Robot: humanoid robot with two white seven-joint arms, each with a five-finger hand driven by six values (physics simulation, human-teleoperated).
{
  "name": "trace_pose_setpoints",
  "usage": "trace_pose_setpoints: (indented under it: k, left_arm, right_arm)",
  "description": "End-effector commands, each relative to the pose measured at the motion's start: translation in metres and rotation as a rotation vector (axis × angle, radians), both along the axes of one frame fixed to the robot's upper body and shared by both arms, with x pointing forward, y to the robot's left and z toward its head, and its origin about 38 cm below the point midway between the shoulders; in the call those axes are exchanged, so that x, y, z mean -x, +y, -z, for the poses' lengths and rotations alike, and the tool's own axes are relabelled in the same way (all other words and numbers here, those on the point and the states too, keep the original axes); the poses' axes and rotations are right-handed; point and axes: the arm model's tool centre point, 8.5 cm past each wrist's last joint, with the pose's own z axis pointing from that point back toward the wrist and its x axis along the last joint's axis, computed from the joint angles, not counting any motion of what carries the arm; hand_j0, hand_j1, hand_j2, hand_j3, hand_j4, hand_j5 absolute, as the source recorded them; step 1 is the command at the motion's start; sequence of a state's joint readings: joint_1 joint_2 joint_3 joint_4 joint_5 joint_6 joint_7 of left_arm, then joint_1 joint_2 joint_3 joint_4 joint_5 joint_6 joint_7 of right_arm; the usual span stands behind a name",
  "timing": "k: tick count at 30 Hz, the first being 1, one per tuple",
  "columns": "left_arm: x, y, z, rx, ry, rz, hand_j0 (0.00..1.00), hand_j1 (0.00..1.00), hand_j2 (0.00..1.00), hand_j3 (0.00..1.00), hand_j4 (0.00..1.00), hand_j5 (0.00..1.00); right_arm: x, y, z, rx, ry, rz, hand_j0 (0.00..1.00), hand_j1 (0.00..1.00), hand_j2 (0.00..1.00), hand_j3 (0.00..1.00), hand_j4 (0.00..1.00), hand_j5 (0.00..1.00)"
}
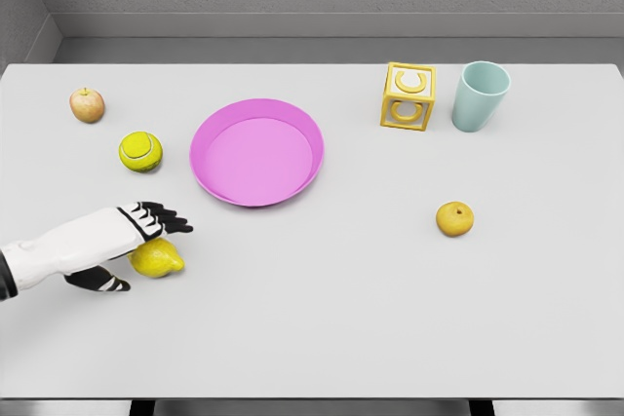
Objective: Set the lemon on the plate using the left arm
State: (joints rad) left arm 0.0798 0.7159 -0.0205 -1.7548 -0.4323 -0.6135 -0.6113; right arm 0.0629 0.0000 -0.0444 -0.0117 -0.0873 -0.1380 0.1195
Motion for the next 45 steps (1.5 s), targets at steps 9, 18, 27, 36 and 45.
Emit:
trace_pose_setpoints:
  k: [9,18,27,36,45]
  left_arm:
    - [-0.002,-0.005,0.002,0.007,-0.011,-0.004,1.00,1.00,1.00,1.00,1.00,1.00]
    - [-0.001,-0.012,0.004,0.021,-0.007,0.006,1.00,1.00,1.00,1.00,1.00,1.00]
    - [-0.001,-0.011,0.004,0.010,-0.009,0.009,0.98,0.98,0.98,0.98,0.98,0.98]
    - [0.000,-0.009,0.005,0.004,-0.003,0.009,0.84,0.84,0.84,0.84,0.84,0.84]
    - [0.001,-0.009,0.006,0.003,0.002,0.008,0.73,0.73,0.73,0.73,0.73,0.73]
  right_arm:
    - [0.000,0.000,0.000,0.000,0.001,0.000,1.00,1.00,1.00,1.00,1.00,1.00]
    - [0.000,0.000,0.000,0.000,-0.001,0.000,1.00,1.00,1.00,1.00,1.00,1.00]
    - [0.000,0.000,0.000,0.000,0.001,0.000,1.00,1.00,1.00,1.00,1.00,1.00]
    - [0.000,0.000,0.000,0.000,0.001,0.000,1.00,1.00,1.00,1.00,1.00,1.00]
    - [0.000,0.000,0.000,0.000,-0.001,0.000,1.00,1.00,1.00,1.00,1.00,1.00]
